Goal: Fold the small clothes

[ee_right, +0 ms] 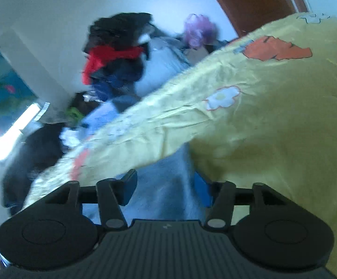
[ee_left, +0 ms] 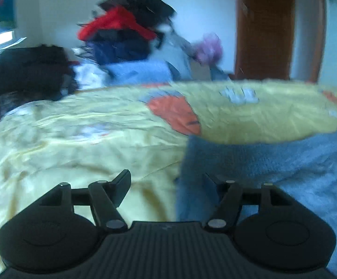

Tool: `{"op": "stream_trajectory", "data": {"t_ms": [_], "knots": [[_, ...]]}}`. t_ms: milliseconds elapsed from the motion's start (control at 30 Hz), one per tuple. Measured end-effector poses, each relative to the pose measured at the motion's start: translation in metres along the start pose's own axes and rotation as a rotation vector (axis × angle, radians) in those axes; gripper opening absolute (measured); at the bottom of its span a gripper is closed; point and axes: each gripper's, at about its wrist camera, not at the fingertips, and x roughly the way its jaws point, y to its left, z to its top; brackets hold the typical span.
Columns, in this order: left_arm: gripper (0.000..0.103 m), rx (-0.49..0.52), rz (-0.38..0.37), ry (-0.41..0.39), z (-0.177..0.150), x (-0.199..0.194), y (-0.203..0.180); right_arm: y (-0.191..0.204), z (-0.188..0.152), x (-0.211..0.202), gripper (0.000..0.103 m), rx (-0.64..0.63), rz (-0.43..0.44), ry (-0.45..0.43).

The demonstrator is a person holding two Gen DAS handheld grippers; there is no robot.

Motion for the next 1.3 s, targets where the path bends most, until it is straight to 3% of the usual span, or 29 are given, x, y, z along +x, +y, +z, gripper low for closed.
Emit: {"op": "stream_trajectory", "data": {"t_ms": [100, 167, 267, 400, 533, 600, 667, 733, 833, 967, 1133, 1167, 1200, 1233, 1267, 1300], "knots": [[0.069, -0.211, -0.108, -0.051, -0.029, -0.053, 0.021, -0.004, -0.025, -0.048, 0.059, 0.048, 0.068, -0.007], [0.069, -0.384, -0.199, -0.036, -0.06, -0.081, 0.034, -0.011, -0.046, -0.077, 0.059, 0.105, 0.084, -0.002], [0.069, -0.58, -0.252, 0.015, -0.099, -0.106, 0.041, -0.026, -0.084, -0.113, 0.059, 0.212, 0.082, 0.035], [0.072, -0.887, -0.34, 0.045, -0.138, -0.119, 0.049, -0.038, -0.125, -0.141, 0.06, 0.365, 0.079, 0.071], [0.076, -1.028, -0.407, 0.091, -0.154, -0.115, 0.039, -0.027, -0.143, -0.143, 0.063, 0.374, 0.077, 0.069], [0.081, -1.056, -0.41, 0.084, -0.156, -0.116, 0.03, -0.013, -0.144, -0.135, 0.069, 0.344, 0.03, 0.064], [0.085, -1.05, -0.392, 0.066, -0.155, -0.117, 0.023, -0.001, -0.142, -0.124, 0.082, 0.337, 0.039, 0.055], [0.085, -1.078, -0.375, 0.078, -0.153, -0.114, 0.021, 0.004, -0.138, -0.11, 0.085, 0.348, 0.042, 0.043], [0.085, -1.098, -0.374, 0.075, -0.15, -0.107, 0.022, 0.014, -0.136, -0.092, 0.084, 0.352, 0.04, 0.022], [0.085, -1.105, -0.36, 0.073, -0.138, -0.09, 0.025, 0.012, -0.136, -0.083, 0.07, 0.385, 0.03, 0.006], [0.083, -1.017, -0.338, 0.073, -0.127, -0.078, 0.012, 0.011, -0.135, -0.081, 0.067, 0.38, 0.03, 0.01], [0.08, -0.993, -0.327, 0.072, -0.125, -0.078, 0.01, 0.011, -0.135, -0.081, 0.064, 0.378, 0.025, 0.016], [0.071, -0.969, -0.316, 0.073, -0.124, -0.077, 0.006, 0.009, -0.134, -0.08, 0.063, 0.385, 0.021, 0.02], [0.052, -0.952, -0.302, 0.08, -0.124, -0.075, 0.004, 0.008, -0.134, -0.081, 0.06, 0.393, 0.019, 0.022], [0.04, -0.942, -0.282, 0.09, -0.124, -0.073, 0.003, 0.006, -0.134, -0.081, 0.053, 0.402, 0.012, 0.023], [0.017, -0.935, -0.27, 0.112, -0.125, -0.069, 0.004, 0.004, -0.136, -0.082, 0.049, 0.405, -0.001, 0.026]]}}
